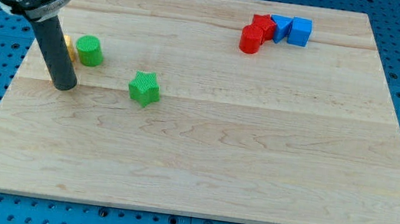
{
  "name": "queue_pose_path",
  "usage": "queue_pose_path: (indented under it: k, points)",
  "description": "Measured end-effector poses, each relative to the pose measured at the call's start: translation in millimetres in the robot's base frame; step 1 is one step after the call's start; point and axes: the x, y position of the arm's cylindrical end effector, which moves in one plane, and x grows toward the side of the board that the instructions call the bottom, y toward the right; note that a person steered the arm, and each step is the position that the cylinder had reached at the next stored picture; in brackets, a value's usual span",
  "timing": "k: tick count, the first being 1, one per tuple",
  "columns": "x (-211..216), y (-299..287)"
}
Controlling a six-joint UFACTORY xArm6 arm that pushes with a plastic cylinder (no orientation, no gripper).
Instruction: Push the yellow heart to the bottom of the yellow hexagon
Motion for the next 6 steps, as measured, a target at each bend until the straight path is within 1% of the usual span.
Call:
queue_pose_path:
  k: [3,4,5,6]
  points:
    - [0,6]
    - [-1,30]
    - [12,29]
    - [40,69]
